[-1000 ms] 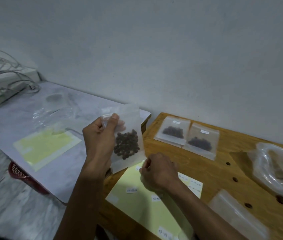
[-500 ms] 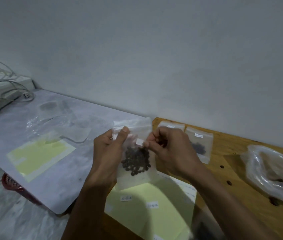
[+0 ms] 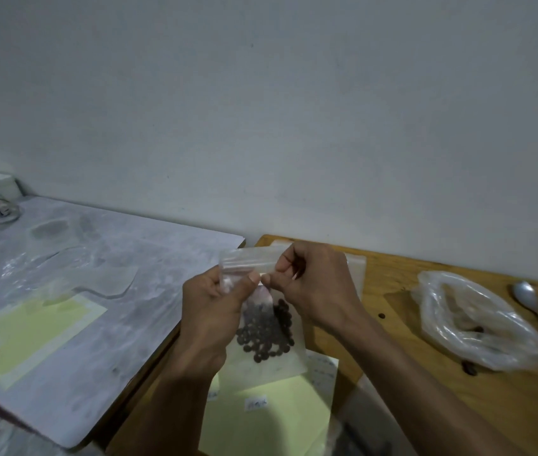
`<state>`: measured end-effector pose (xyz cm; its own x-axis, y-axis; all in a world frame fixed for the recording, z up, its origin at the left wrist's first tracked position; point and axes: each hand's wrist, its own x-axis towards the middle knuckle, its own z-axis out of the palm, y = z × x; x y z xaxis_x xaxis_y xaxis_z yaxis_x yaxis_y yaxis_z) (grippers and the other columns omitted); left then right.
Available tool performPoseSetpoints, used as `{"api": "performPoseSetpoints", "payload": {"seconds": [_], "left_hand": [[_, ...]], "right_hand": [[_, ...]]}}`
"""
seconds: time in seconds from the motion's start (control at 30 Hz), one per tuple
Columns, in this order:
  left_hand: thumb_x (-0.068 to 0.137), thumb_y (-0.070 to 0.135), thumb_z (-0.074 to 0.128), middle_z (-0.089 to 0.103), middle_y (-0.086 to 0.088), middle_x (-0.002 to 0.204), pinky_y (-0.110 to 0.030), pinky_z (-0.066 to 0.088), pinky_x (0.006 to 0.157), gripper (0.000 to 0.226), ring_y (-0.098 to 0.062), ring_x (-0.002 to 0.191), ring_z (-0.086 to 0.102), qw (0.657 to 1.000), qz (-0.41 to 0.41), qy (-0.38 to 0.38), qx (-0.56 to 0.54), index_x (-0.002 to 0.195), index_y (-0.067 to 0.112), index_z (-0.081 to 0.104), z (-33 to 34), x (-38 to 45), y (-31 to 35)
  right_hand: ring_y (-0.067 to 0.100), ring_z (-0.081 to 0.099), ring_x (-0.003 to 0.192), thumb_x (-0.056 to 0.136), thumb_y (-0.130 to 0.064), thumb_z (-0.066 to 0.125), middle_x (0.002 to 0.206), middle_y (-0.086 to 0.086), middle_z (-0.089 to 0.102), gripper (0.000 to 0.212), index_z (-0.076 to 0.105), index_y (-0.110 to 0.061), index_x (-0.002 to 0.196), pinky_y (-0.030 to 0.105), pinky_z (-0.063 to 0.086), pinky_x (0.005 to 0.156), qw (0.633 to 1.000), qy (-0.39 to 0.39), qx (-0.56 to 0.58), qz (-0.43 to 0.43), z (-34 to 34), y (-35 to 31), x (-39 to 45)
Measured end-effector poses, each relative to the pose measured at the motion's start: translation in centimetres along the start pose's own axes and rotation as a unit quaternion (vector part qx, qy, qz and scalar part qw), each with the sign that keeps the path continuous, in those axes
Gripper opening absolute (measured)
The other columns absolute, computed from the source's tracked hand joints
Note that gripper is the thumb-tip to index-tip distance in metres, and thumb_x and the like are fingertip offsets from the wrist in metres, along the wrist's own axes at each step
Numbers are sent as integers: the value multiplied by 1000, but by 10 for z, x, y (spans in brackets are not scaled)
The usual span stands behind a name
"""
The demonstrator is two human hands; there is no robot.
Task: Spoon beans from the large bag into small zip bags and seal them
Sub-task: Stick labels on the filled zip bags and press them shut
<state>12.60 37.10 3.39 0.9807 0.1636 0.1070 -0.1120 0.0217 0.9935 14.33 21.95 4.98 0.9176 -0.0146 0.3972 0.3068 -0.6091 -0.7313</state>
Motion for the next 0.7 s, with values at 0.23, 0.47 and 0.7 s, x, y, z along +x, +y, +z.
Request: {"api": "performPoseSetpoints", "payload": {"seconds": [0.23, 0.47, 0.7], "left_hand": [[87, 9, 75, 80, -4, 92, -49, 60, 86, 14, -26, 86, 77, 1000, -3, 5, -2, 98, 16, 74, 3, -3, 3], [85, 7, 76, 80, 0, 88, -32, 62, 73, 14, -21, 84, 77, 999, -13, 42, -21, 96, 16, 75, 9, 6, 1], [66, 11, 92, 70, -4, 106, -29, 58, 61, 68, -18, 89, 72, 997, -54, -6, 46, 122, 20, 54, 34, 30, -19]], "right_hand": [[8, 50, 63, 63, -40, 93, 76, -7, 67, 31, 70, -20, 71, 27, 42, 57, 981, 25, 168, 98, -3, 13, -10], [4, 63, 87, 90, -26, 73, 103, -13, 64, 21, 65, -34, 107, 23, 59, 70, 984, -34, 145, 94, 0, 22, -35], [14, 66, 99, 82, -14, 81, 105, -12, 68, 29, 69, -33, 101, 31, 61, 72, 955, 59, 244, 159, -2, 62, -25]]}}
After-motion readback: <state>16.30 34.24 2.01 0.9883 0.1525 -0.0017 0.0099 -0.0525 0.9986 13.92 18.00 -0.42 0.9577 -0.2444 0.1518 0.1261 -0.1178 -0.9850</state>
